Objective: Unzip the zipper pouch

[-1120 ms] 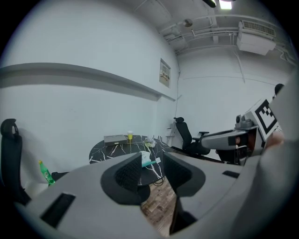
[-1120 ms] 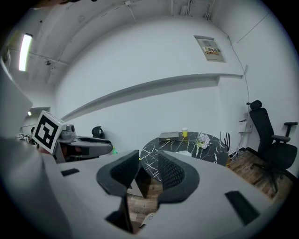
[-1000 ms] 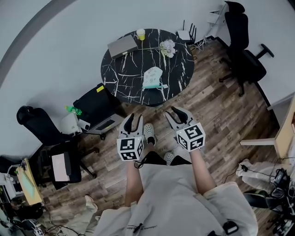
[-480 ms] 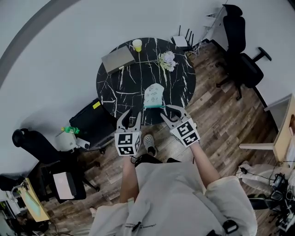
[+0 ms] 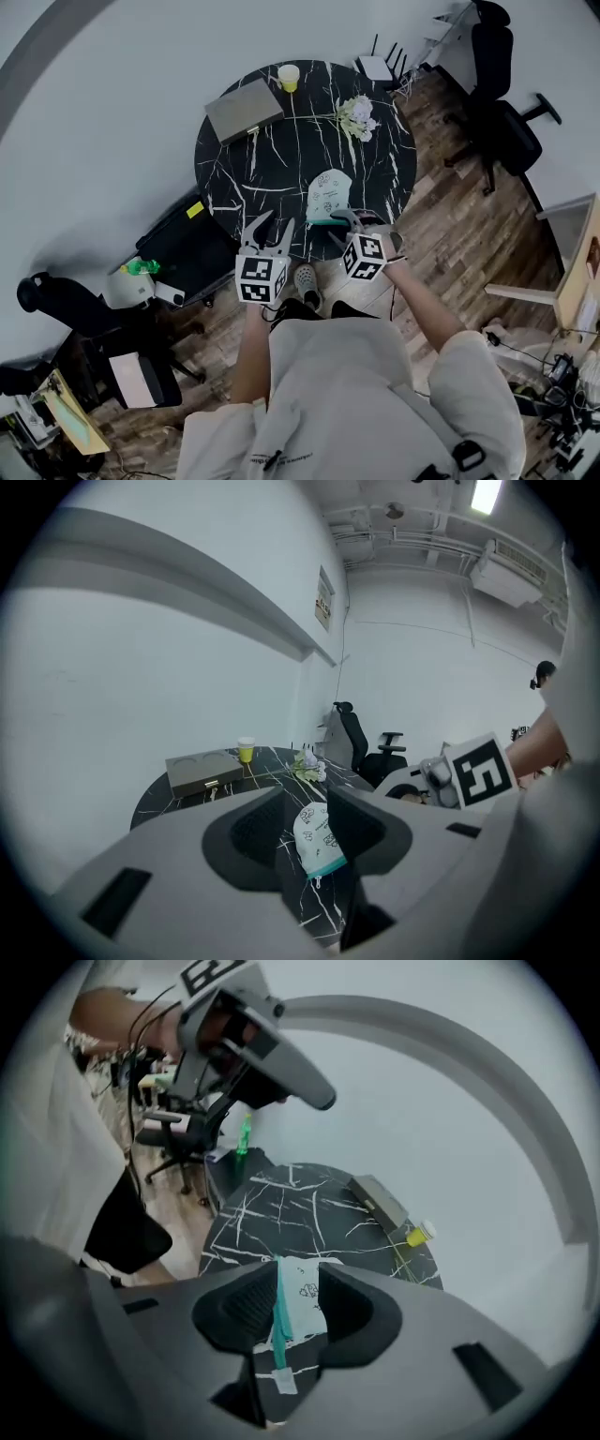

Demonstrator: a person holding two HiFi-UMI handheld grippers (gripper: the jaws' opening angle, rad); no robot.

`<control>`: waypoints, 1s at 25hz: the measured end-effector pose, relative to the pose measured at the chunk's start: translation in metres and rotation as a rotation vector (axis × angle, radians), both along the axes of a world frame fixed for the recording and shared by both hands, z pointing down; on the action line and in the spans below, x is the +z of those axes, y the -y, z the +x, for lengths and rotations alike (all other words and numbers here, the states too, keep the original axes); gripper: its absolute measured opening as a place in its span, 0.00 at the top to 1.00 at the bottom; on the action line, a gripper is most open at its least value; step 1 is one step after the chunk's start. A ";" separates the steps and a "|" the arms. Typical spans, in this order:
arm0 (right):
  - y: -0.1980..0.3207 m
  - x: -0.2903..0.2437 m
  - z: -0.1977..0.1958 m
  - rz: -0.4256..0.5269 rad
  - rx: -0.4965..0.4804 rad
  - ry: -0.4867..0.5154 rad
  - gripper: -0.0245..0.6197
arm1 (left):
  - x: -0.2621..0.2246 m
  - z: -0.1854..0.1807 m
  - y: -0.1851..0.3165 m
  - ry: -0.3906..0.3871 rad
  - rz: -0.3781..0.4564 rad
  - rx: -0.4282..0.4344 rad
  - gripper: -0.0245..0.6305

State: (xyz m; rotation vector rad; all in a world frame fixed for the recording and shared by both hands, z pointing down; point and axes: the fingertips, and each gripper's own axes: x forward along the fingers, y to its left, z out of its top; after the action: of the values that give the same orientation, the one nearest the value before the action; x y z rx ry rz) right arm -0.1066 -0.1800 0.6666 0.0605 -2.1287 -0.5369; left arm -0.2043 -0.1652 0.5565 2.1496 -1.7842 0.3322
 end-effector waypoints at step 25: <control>0.032 0.096 -0.021 0.150 -0.124 -0.309 0.89 | 0.076 -0.036 0.038 -0.049 -0.128 0.156 0.74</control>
State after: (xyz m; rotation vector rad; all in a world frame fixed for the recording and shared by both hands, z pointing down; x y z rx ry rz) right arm -0.1273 -0.2125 0.7631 -0.0668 -1.7965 -0.7297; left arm -0.2403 -0.2037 0.6327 2.1905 -1.5297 0.4159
